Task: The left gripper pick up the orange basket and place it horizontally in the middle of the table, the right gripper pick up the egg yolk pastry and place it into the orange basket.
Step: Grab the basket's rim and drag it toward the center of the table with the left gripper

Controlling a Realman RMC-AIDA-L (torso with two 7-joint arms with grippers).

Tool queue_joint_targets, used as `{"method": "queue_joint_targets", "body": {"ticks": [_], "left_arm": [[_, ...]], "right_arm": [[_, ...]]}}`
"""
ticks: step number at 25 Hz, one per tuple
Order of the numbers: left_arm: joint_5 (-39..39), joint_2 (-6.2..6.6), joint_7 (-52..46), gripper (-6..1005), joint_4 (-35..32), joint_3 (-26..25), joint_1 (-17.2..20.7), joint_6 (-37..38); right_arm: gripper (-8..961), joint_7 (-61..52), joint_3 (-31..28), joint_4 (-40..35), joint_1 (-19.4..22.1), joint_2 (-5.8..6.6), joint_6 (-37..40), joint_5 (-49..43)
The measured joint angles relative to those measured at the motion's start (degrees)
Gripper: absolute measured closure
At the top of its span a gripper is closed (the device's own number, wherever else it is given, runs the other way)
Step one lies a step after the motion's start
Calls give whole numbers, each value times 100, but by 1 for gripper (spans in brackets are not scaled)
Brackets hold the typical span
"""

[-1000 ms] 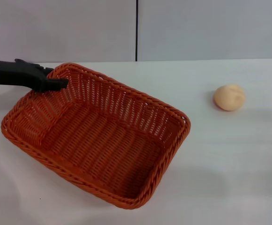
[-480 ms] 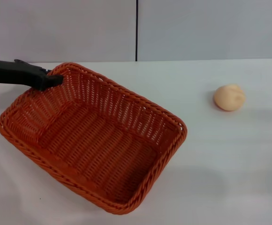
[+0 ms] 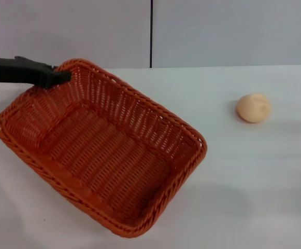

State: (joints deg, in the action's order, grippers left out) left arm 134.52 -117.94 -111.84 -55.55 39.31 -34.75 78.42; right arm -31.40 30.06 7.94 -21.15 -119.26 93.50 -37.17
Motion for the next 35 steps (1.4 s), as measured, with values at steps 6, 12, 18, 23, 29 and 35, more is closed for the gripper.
{"method": "queue_joint_targets", "body": {"ticks": [6, 12, 18, 23, 29, 35], "left_arm": [[-753, 100, -185, 812, -98, -94, 131, 441], [-1140, -9, -903, 815, -715, -82, 388, 533], [-1511, -13, -1541, 814, -773, -97, 587, 444], [-1675, -19, -1814, 814, -777, -57, 847, 318], [-1758, -57, -1796, 814, -690, -31, 1198, 200], [-2173, -65, -1815, 815, -559, 419, 1671, -68]], "right_arm": [[344, -12, -8, -3, 22, 0, -1, 5], [345, -14, -9, -3, -10, 7, -2, 7], [345, -16, -9, -20, -25, 9, -70, -8], [345, -16, -9, -20, -41, 9, -118, -23], [345, -15, -9, -52, -88, 9, -259, -36], [344, -16, 6, -105, -158, 3, -401, -44]]}}
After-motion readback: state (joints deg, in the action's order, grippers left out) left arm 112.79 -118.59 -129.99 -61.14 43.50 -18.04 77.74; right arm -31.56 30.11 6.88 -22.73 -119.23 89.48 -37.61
